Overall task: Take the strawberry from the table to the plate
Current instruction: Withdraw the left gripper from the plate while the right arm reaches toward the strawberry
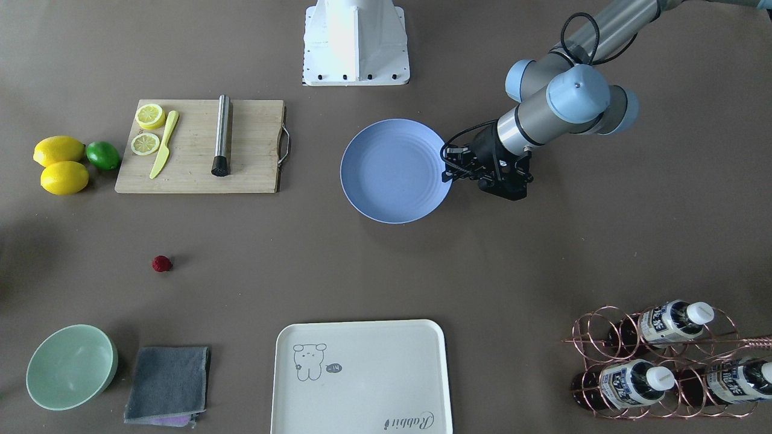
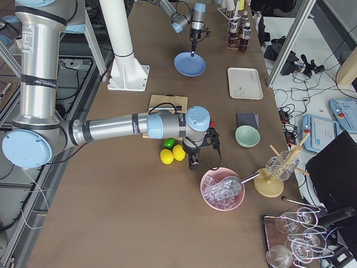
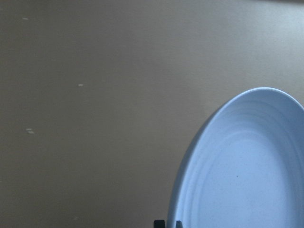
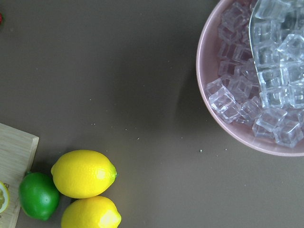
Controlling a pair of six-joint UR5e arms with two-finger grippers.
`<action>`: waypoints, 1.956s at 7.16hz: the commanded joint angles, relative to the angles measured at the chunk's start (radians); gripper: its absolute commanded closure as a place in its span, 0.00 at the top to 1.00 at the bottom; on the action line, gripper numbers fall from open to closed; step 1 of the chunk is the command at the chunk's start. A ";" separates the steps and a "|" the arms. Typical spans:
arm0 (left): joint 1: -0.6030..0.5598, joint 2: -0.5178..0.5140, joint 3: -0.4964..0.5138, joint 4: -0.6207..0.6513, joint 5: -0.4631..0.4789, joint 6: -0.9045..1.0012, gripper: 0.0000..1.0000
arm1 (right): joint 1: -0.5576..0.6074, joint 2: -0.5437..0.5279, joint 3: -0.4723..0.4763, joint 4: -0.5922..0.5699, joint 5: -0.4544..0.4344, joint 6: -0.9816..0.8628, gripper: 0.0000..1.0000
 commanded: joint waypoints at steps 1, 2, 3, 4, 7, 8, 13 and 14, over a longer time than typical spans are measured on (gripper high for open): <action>0.061 -0.089 0.075 -0.005 0.105 -0.053 0.00 | 0.000 -0.003 -0.001 0.000 0.023 -0.002 1.00; 0.064 -0.108 0.100 -0.009 0.129 -0.073 0.00 | 0.000 -0.009 -0.003 0.000 0.063 -0.002 1.00; 0.064 -0.123 0.118 -0.011 0.151 -0.074 0.00 | 0.000 -0.010 -0.003 0.000 0.065 -0.002 1.00; 0.064 -0.142 0.140 -0.012 0.177 -0.075 0.00 | 0.000 -0.015 -0.001 0.000 0.065 -0.003 1.00; 0.067 -0.146 0.178 -0.049 0.183 -0.075 0.81 | 0.000 -0.015 -0.012 0.001 0.135 -0.014 1.00; 0.064 -0.142 0.165 -0.049 0.182 -0.080 0.97 | -0.002 -0.012 -0.012 0.001 0.140 -0.002 1.00; -0.075 0.160 -0.226 0.072 0.119 -0.005 0.97 | -0.207 0.354 -0.156 0.003 0.084 0.392 0.99; -0.097 0.244 -0.259 0.072 0.122 0.061 0.97 | -0.265 0.414 -0.188 0.055 0.050 0.511 0.98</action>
